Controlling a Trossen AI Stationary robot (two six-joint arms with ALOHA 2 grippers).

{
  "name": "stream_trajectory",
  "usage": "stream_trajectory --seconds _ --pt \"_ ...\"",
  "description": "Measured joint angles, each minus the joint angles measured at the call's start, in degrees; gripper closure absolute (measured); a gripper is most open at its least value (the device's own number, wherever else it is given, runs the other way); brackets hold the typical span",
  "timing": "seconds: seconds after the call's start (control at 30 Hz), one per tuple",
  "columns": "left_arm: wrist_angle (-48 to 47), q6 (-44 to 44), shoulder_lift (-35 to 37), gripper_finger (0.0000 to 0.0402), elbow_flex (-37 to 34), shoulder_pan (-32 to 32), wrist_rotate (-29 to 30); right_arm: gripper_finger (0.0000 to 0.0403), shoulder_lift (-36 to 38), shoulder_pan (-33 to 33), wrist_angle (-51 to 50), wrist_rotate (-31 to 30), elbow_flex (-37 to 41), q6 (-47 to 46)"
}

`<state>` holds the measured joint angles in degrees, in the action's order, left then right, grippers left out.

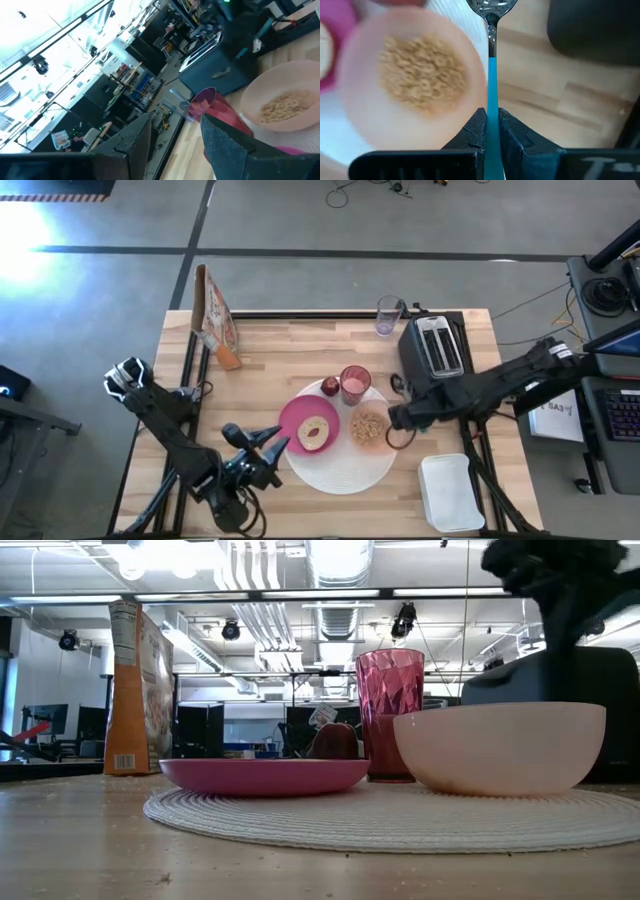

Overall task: Arrange a breakfast setting
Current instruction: Put the blue spoon from the blue cup beside the orange bowl on the white placemat

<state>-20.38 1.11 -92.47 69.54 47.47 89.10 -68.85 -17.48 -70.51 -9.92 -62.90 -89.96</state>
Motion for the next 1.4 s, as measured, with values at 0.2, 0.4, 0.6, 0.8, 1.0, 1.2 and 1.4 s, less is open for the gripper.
stream_trajectory --seconds 0.2,0.4,0.6,0.8,1.0,1.2,1.4 --pt "-0.43 -0.19 0.81 0.0244 0.00 -0.03 -0.06 0.0385 -0.54 -4.82 2.50 -0.14 6.79 -7.04" --pt "-0.51 -0.20 0.81 0.0244 0.00 -0.03 -0.08 0.0385 -0.58 -7.53 4.09 -0.58 10.72 -11.92" --pt "-0.74 -0.08 0.81 0.0244 0.00 -0.03 -0.08 0.0385 -0.62 -8.57 11.14 0.86 15.07 -15.21" --pt "-1.49 -0.13 0.81 0.0244 0.00 -0.03 -0.08 0.0385 -0.69 -8.50 14.99 0.90 18.36 -16.73" --pt "-2.12 -0.15 0.79 0.0244 0.00 -0.03 -0.08 0.0374 -0.69 -8.50 16.82 0.88 20.73 -18.54" --pt "-2.65 -0.46 0.79 0.0244 0.02 -0.03 -0.08 0.0379 -0.71 -8.50 24.84 0.88 24.64 -18.31" --pt "-2.97 -0.64 0.79 0.0244 0.02 -0.03 -0.08 0.0366 -0.71 -8.50 25.85 0.86 27.26 -17.74"
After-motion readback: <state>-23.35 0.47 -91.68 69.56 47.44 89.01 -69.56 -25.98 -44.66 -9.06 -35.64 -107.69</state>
